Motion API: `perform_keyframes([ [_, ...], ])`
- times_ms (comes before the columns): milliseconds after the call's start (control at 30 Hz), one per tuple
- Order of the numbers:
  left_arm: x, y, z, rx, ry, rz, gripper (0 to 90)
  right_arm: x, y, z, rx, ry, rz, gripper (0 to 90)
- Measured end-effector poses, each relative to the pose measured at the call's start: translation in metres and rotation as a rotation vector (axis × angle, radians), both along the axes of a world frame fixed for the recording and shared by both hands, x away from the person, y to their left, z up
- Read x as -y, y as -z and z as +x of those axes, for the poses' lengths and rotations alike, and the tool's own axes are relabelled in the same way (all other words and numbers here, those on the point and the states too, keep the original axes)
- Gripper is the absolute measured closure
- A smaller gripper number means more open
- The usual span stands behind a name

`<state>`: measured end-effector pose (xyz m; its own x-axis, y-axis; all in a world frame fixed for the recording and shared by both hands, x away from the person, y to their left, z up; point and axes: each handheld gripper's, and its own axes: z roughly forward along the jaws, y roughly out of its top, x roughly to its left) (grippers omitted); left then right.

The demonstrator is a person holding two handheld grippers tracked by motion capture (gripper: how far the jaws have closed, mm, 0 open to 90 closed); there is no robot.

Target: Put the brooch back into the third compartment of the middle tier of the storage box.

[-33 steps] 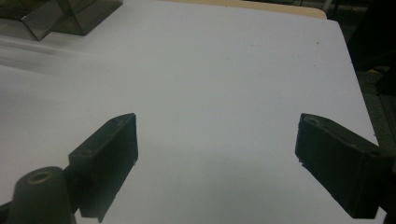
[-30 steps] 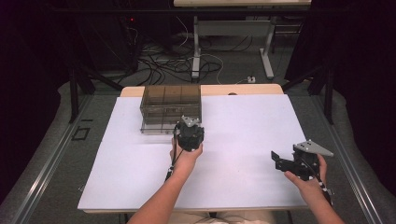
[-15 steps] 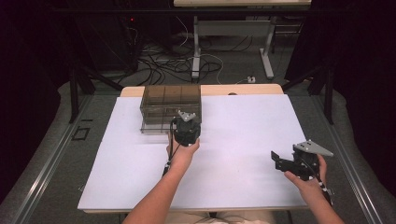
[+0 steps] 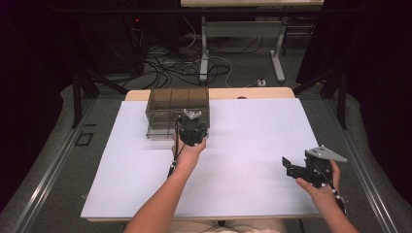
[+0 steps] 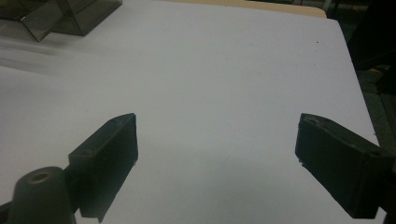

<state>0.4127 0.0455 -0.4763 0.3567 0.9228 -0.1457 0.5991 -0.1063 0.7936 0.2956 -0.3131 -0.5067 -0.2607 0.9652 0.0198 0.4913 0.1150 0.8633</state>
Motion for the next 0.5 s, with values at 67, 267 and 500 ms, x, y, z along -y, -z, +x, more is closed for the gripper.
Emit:
perform_keyframes([
  [67,0.0,-0.001,0.003,-0.003,0.001,0.001,84.8,0.0,0.0,0.0,0.0,0.001,0.001,12.8],
  [267,-0.002,-0.003,0.011,-0.02,-0.003,0.008,84.8,-0.001,0.001,0.0,-0.007,0.002,0.008,12.8],
  [500,-0.005,-0.001,0.02,-0.034,-0.027,-0.01,84.8,-0.001,0.002,0.0,-0.002,0.0,0.009,12.8],
])
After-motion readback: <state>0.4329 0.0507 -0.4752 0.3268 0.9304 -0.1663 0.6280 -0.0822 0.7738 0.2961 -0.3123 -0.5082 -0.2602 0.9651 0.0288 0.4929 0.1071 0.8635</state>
